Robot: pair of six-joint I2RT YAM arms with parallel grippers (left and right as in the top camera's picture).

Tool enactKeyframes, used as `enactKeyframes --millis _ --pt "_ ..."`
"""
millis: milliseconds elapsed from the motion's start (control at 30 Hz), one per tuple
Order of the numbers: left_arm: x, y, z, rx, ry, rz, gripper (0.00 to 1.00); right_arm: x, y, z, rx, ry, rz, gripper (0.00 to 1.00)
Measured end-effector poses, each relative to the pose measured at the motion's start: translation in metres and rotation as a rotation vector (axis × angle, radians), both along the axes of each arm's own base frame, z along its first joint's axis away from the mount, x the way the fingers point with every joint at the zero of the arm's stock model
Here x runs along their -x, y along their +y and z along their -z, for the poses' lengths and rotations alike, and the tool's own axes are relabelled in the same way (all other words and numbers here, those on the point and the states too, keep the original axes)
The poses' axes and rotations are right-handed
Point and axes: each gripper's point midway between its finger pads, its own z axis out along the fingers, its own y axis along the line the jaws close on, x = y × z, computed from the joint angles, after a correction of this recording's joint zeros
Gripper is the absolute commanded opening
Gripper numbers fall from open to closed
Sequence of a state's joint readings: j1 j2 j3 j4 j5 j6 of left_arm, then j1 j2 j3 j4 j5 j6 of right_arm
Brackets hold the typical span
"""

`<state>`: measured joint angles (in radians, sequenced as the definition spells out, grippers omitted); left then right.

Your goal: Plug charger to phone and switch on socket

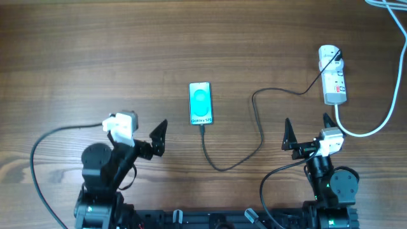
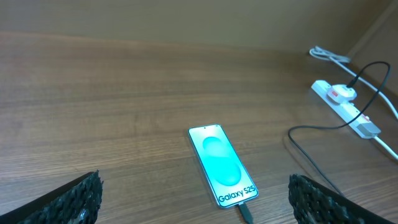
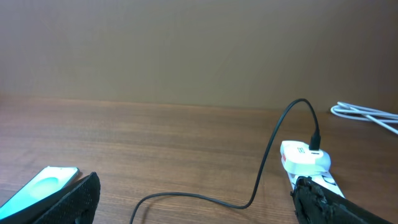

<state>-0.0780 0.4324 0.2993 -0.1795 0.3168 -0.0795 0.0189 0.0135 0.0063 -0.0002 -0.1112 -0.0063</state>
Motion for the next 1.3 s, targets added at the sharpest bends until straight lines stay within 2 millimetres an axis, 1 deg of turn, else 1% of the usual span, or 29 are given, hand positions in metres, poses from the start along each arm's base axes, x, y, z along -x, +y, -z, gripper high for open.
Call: enactKeyframes --millis 167,300,433,600,633,767,933,1067,1167,1300 --pt "0.011 0.006 0.004 0.005 -0.080 -0.020 1.00 0.000 0.000 0.000 0.000 0.000 0.000 1.00" --pt "0.015 0.012 0.004 0.007 -0.131 -0.046 1.00 0.000 0.000 0.000 0.000 0.000 0.000 1.00" --pt "0.016 0.017 0.008 0.007 -0.167 -0.067 1.00 0.000 0.000 0.000 0.000 0.000 0.000 1.00" --pt "0.015 0.020 -0.003 0.011 -0.293 -0.079 1.00 0.000 0.000 0.000 0.000 0.000 0.000 1.00" --pt "0.015 0.020 -0.002 0.011 -0.302 -0.079 1.00 0.000 0.000 0.000 0.000 0.000 0.000 1.00" --pt "0.013 0.023 0.004 0.021 -0.293 -0.101 1.00 0.000 0.000 0.000 0.000 0.000 0.000 1.00" --pt "0.008 0.043 0.003 0.046 -0.287 -0.222 1.00 0.000 0.000 0.000 0.000 0.000 0.000 1.00" --pt "0.007 0.053 0.016 0.038 -0.234 -0.286 1.00 0.000 0.000 0.000 0.000 0.000 0.000 1.00" --pt "0.006 0.061 0.018 0.032 -0.229 -0.321 1.00 0.000 0.000 0.000 0.000 0.000 0.000 1.00" --pt "0.006 0.061 0.018 -0.019 -0.242 -0.309 1.00 0.000 0.000 0.000 0.000 0.000 0.000 1.00"
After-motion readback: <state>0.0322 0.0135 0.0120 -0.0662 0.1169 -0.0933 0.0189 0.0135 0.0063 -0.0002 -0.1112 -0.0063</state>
